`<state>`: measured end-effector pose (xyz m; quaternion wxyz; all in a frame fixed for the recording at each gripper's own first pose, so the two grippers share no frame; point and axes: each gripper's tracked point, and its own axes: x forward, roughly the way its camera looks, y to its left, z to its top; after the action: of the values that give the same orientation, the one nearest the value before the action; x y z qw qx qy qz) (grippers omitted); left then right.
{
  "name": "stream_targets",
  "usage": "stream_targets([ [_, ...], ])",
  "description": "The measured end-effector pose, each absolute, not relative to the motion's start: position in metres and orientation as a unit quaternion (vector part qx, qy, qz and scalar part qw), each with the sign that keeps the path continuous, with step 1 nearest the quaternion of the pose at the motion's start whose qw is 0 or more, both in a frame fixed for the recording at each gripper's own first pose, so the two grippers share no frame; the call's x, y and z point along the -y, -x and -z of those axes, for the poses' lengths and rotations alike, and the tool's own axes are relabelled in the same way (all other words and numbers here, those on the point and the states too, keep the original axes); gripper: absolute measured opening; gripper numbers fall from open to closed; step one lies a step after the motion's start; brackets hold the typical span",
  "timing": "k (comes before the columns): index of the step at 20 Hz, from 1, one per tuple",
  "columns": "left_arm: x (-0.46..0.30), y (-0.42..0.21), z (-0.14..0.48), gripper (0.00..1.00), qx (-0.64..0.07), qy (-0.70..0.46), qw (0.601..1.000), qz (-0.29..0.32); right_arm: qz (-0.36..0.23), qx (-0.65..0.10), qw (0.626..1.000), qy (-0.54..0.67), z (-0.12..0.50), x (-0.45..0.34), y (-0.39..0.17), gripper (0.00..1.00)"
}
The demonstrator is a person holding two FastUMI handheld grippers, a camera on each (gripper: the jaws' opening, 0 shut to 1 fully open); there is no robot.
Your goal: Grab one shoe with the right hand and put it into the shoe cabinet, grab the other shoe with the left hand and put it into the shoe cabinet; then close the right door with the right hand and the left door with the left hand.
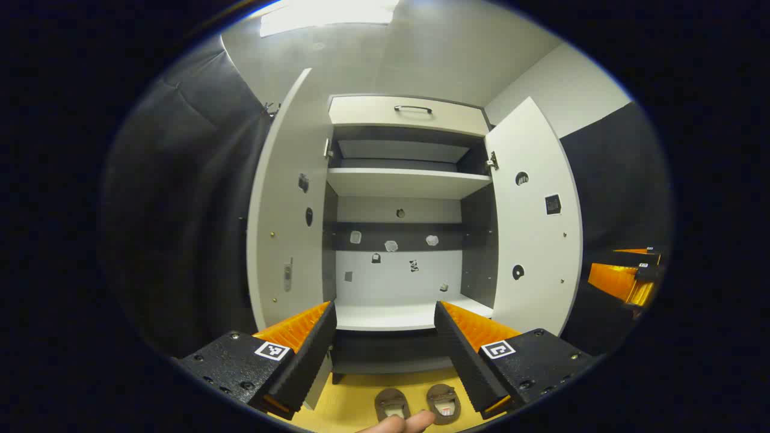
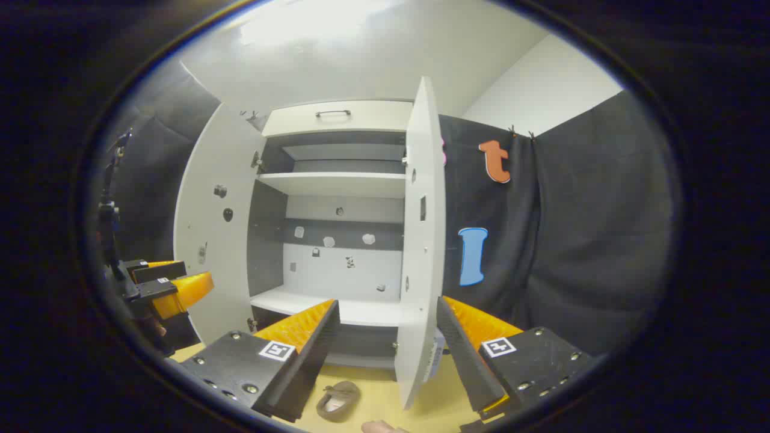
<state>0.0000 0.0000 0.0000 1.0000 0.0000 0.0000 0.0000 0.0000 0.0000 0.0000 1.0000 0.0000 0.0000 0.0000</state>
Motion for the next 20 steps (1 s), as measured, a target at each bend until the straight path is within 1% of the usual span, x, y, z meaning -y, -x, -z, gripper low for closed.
stream_targets([
  [2,-0.008,0.002,0.004,0.98,0.000,0.002,1.000,-0.002,-0.010,-0.006,1.000,0.002,0.007,-0.015,-0.003,0.97],
  [3,-0.009,0.002,0.006,0.96,-0.005,0.005,1.000,0.001,-0.016,-0.011,1.000,0.003,0.010,-0.022,-0.002,0.97],
  [4,-0.007,0.003,0.011,0.96,-0.010,0.007,1.000,0.006,-0.022,-0.011,1.000,0.003,0.012,-0.027,-0.003,1.00],
  [5,-0.006,0.002,0.013,0.96,-0.012,0.011,1.000,0.008,-0.023,-0.010,1.000,0.001,0.012,-0.030,-0.003,0.97],
  [7,0.000,-0.001,0.018,0.96,-0.020,0.018,0.999,0.019,-0.026,-0.007,1.000,0.000,0.012,-0.035,-0.003,0.97],
  [8,0.002,0.000,0.023,0.93,-0.025,0.020,0.999,0.024,-0.028,-0.006,1.000,0.000,0.012,-0.038,-0.002,1.00],
  [9,0.002,-0.001,0.024,0.96,-0.025,0.021,0.999,0.026,-0.028,-0.006,1.000,0.002,0.011,-0.038,-0.002,0.97],
  [10,0.002,-0.004,0.024,0.93,-0.026,0.020,0.999,0.026,-0.028,-0.006,1.000,0.004,0.011,-0.039,-0.003,0.97],
  [11,0.000,-0.005,0.025,0.96,-0.027,0.017,0.999,0.024,-0.027,-0.006,1.000,0.004,0.012,-0.038,-0.002,0.97],
  [13,-0.004,-0.006,0.025,0.96,-0.024,0.012,0.999,0.018,-0.028,-0.007,1.000,0.005,0.014,-0.040,-0.002,0.97],
  [14,-0.006,-0.006,0.025,0.96,-0.022,0.009,1.000,0.016,-0.028,-0.006,1.000,0.004,0.015,-0.040,-0.002,0.94],
  [15,-0.008,-0.005,0.025,0.96,-0.021,0.008,1.000,0.014,-0.028,-0.006,1.000,0.004,0.016,-0.042,-0.001,0.94],
  [16,-0.008,-0.004,0.025,0.96,-0.019,0.007,1.000,0.014,-0.029,-0.007,1.000,0.006,0.018,-0.044,-0.001,0.97],
  [17,-0.008,-0.004,0.025,0.96,-0.019,0.007,1.000,0.014,-0.029,-0.008,1.000,0.008,0.020,-0.045,-0.001,0.97],
  [18,-0.008,-0.004,0.027,0.93,-0.019,0.007,1.000,0.014,-0.031,-0.011,0.999,0.008,0.022,-0.048,-0.002,0.97],
  [19,-0.009,-0.003,0.026,0.96,-0.018,0.007,1.000,0.016,-0.034,-0.013,0.999,0.008,0.025,-0.050,-0.004,0.97],
  [20,-0.009,-0.003,0.027,0.96,-0.018,0.007,1.000,0.017,-0.036,-0.015,0.999,0.008,0.027,-0.052,-0.005,0.97],
])
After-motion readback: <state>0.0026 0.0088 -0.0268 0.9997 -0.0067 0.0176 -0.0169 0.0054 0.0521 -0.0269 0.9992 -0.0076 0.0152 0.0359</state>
